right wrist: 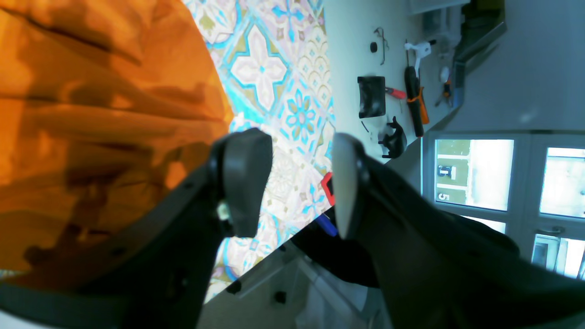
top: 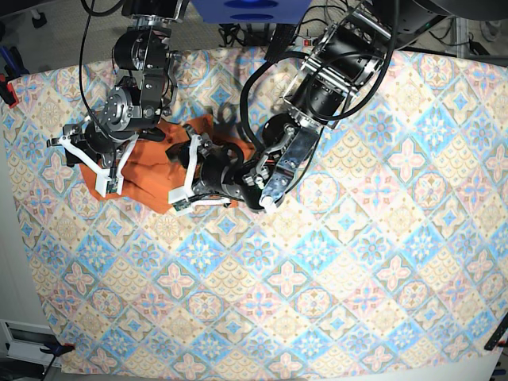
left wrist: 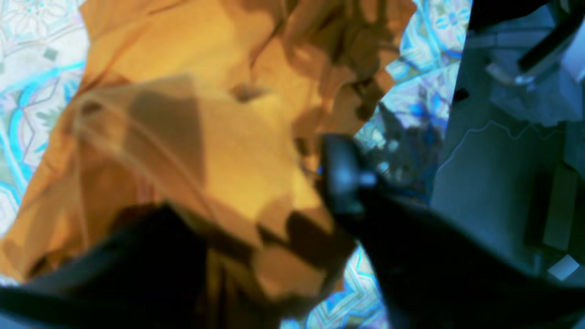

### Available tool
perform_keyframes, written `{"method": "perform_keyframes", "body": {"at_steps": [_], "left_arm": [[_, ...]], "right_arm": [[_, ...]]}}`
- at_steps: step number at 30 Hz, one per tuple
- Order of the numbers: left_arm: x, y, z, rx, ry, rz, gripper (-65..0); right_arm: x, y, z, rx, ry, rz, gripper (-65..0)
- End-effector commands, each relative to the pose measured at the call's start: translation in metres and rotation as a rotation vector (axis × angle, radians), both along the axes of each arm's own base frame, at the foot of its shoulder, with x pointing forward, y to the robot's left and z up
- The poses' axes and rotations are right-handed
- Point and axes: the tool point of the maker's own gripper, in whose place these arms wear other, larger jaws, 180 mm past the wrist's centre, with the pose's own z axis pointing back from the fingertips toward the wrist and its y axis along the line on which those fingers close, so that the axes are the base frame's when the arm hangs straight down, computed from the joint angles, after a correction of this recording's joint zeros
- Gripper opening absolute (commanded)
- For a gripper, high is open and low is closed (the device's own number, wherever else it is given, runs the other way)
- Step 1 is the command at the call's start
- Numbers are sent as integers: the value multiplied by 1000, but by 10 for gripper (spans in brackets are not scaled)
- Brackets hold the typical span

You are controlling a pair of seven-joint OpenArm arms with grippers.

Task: Fold the T-shirt properly
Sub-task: 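Carry the strip end with the left gripper toward the right gripper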

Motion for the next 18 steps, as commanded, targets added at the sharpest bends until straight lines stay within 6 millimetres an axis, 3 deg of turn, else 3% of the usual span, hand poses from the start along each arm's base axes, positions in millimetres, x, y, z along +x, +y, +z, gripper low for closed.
{"method": "perform_keyframes", "body": {"at_steps": [1, 3, 5, 13, 18], "left_arm": [[10, -10, 19, -61, -28, 2, -325], [9, -10, 19, -62, -26, 3, -250], [8, -11, 19, -61, -26, -2, -221], [10, -12, 21, -67, -29, 0, -221], [17, -30, 51, -258, -14, 54, -221]], "right_arm": [[5, -3, 11, -23, -38, 0, -398], [5, -3, 11, -23, -38, 0, -398], [5, -3, 11, -23, -38, 0, -398], [6, -2, 11, -22, -38, 2, -398], [6, -2, 12, -25, -39, 1, -398]]}}
